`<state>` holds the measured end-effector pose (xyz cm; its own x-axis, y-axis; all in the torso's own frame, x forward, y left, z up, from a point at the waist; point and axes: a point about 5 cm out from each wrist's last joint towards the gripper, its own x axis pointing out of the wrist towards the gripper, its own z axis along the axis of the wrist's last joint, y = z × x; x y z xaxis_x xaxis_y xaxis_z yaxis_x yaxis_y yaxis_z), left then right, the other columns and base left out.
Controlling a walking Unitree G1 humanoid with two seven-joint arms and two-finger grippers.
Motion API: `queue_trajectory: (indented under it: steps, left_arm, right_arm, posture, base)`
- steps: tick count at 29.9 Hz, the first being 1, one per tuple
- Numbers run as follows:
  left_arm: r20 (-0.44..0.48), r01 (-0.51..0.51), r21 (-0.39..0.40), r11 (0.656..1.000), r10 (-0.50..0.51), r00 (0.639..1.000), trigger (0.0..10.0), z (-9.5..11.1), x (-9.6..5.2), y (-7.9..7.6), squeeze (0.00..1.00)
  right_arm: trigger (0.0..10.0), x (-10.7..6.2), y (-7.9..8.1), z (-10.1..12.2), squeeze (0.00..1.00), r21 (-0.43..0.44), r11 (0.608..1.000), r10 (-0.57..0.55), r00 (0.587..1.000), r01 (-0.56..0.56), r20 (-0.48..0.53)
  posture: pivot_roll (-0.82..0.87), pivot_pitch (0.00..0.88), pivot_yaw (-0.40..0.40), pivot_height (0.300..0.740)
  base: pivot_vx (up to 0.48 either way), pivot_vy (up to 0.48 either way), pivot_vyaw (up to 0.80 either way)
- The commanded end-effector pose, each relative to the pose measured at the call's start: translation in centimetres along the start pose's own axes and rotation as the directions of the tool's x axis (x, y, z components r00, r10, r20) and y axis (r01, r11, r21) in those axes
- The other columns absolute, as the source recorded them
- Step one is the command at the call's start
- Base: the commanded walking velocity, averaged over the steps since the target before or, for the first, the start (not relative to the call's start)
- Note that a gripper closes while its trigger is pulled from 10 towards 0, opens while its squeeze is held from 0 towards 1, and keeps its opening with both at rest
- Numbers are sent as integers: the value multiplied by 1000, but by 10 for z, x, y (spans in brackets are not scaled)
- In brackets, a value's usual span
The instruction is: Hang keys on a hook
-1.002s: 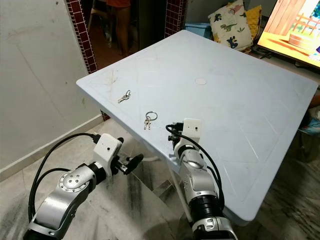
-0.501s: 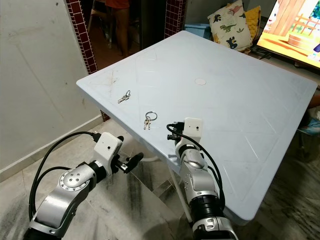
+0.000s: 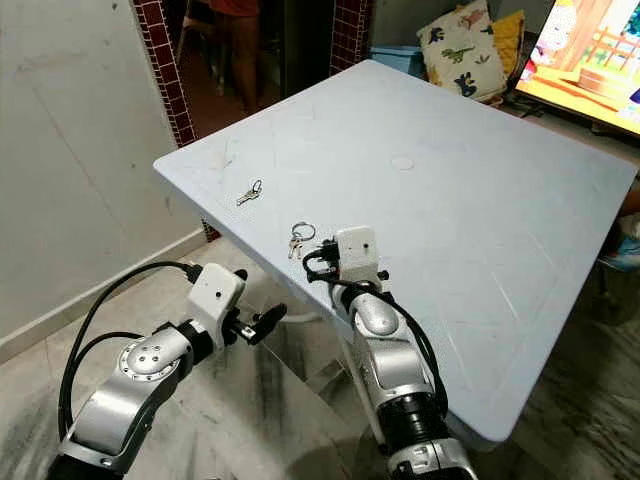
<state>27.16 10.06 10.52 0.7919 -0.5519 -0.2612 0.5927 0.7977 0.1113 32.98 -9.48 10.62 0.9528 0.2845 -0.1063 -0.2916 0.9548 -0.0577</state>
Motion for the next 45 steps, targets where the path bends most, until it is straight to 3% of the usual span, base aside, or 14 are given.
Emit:
queue_trajectory:
  steps: [1,5,9,10,12,14,17,23,26,27,28,29,40,45]
  left_arm:
    - [-1,10,24,1000,-10,1000,10000,1,2,-2,0]
    - [1,9,30,1000,-9,1000,10000,1,3,-1,0]
    - [11,7,55,998,-8,1000,10000,3,3,-1,0]
    - [11,7,55,998,-8,1000,10000,3,3,-1,0]
    - [12,6,57,998,-6,1000,10000,3,3,0,0]
    - [11,5,59,998,-6,1000,10000,3,3,0,0]
    - [12,7,67,998,-8,1000,10000,3,4,0,0]
    - [15,7,75,997,-8,1000,10000,3,3,0,0]
    - [15,9,79,997,-10,1000,10000,3,3,0,0]
    - [16,10,82,997,-11,1000,10000,3,3,0,0]
    - [16,10,82,997,-11,1000,10000,3,3,0,0]
    - [17,10,83,996,-11,1000,10000,3,3,1,0]
    - [17,13,86,996,-14,1000,10000,3,3,-1,0]
    - [19,13,89,996,-15,1000,10000,3,3,-1,0]
  right_arm:
    - [10000,-2,0,5,0,-43,999,13,1000,-12,24]
    - [10000,-4,-1,6,0,-87,996,20,999,-18,30]
    - [10000,-6,3,9,0,-246,966,94,995,-82,40]
    - [10000,-6,3,9,0,-246,966,94,995,-82,40]
    - [10000,-7,2,9,0,-324,938,136,990,-122,21]
    - [10000,-7,1,8,0,-348,927,151,988,-140,5]
    - [10000,-9,-5,4,0,-457,870,187,981,-188,-48]
    - [10000,-11,-22,-4,0,-568,805,134,985,-173,-110]
    - [10000,-11,-24,-6,0,-540,826,122,986,-163,-112]
    - [10000,-12,-22,-7,820,-529,832,128,986,-167,-111]
    - [10000,-12,-22,-7,820,-529,832,128,986,-167,-111]
    - [10000,-13,-20,-8,1000,-520,837,137,985,-174,-109]
    - [10000,-15,-11,-5,1000,-496,842,197,977,-212,-83]
    - [10000,-14,-15,0,1000,-525,832,173,983,-178,-60]
  posture:
    - [77,55,-45,740]
    - [78,53,-44,740]
    - [79,53,-43,740]
    - [79,53,-43,740]
    - [79,54,-42,740]
    - [79,54,-42,740]
    - [80,55,-41,740]
    - [80,58,-36,740]
    - [82,59,-34,740]
    - [83,59,-34,740]
    - [83,59,-34,740]
    - [83,59,-34,740]
    - [81,62,-34,740]
    - [81,59,-36,740]
  base:
    - [0,0,0]
    - [0,0,0]
    - [0,0,0]
    - [0,0,0]
    - [0,0,0]
    - [0,0,0]
    - [0,0,0]
    - [0,0,0]
    - [0,0,0]
    - [0,0,0]
    - [0,0,0]
    - [0,0,0]
    - [0,0,0]
    - [0,0,0]
